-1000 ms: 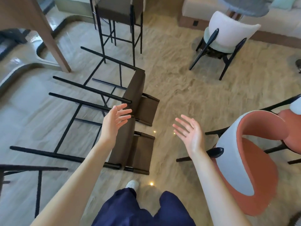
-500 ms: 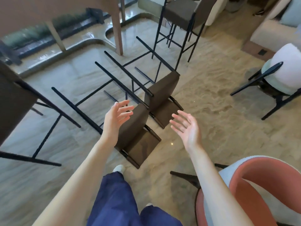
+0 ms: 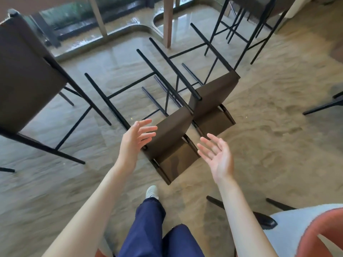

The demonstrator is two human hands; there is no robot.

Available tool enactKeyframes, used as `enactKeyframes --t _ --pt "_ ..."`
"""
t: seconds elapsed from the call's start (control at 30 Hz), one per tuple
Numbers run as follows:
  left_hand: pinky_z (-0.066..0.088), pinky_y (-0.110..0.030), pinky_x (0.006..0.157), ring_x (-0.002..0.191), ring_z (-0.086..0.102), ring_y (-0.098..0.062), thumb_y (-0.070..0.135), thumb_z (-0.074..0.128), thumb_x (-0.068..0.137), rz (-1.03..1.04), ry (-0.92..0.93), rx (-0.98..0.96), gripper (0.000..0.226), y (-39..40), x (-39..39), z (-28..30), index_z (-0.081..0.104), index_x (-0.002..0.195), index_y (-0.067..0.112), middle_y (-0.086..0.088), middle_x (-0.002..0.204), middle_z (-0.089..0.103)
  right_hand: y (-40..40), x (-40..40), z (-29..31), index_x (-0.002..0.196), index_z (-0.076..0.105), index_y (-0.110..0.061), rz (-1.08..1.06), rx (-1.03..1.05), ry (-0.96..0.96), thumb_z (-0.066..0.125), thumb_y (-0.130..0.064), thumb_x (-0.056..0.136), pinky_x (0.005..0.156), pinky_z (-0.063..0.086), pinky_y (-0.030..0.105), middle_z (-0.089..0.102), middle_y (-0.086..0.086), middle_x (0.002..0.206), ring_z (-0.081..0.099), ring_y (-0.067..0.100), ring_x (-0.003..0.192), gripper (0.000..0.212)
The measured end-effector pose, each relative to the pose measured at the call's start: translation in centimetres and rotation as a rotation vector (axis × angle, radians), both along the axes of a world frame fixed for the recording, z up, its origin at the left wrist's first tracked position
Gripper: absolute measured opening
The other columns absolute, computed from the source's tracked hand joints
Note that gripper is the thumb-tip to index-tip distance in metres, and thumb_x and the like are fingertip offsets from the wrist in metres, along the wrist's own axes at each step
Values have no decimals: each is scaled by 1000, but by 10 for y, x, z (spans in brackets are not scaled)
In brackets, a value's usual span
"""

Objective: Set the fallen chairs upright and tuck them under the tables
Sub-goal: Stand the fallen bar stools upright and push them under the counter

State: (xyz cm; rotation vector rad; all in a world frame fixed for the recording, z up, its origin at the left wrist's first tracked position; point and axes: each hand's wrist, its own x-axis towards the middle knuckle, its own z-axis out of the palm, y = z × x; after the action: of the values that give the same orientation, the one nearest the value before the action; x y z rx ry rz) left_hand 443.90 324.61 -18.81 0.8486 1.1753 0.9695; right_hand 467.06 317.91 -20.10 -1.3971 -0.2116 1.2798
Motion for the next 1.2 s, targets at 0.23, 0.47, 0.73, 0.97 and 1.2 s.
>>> enactKeyframes --t 0.23,0.47,0.73,0.97,1.2 --pt "50 -34 92 104 65 -27 48 38 88 -24 -2 67 49 59 4 -156 64 116 17 -12 108 71 59 5 -165 124 60 -10 -10 14 5 31 -32 104 101 46 48 70 11 115 66 30 108 41" --pt "49 -37 95 104 64 -29 43 35 90 -103 -85 202 49 99 24 -335 62 117 12 -14 109 70 107 22 -362 124 59 -11 26 79 -5 32 -33 103 102 45 47 70 10 114 67 28 107 41" --pt "48 -39 98 106 63 -30 39 30 95 -194 -47 317 48 123 33 -458 63 116 10 -15 108 69 132 33 -508 128 58 -5 75 140 7 35 -31 102 95 50 44 67 15 119 66 32 109 42" --pt "49 -25 92 98 66 -13 27 45 98 -589 338 487 28 126 73 -500 67 111 15 -2 98 72 113 51 -560 123 61 -8 67 67 3 36 -32 103 93 52 44 70 12 114 68 30 104 40" --pt "51 -26 89 95 60 5 37 57 93 -1109 684 539 22 122 131 -590 66 111 28 15 101 67 83 79 -638 121 60 -8 -21 -126 110 38 -30 102 91 51 43 65 14 121 64 32 107 36"
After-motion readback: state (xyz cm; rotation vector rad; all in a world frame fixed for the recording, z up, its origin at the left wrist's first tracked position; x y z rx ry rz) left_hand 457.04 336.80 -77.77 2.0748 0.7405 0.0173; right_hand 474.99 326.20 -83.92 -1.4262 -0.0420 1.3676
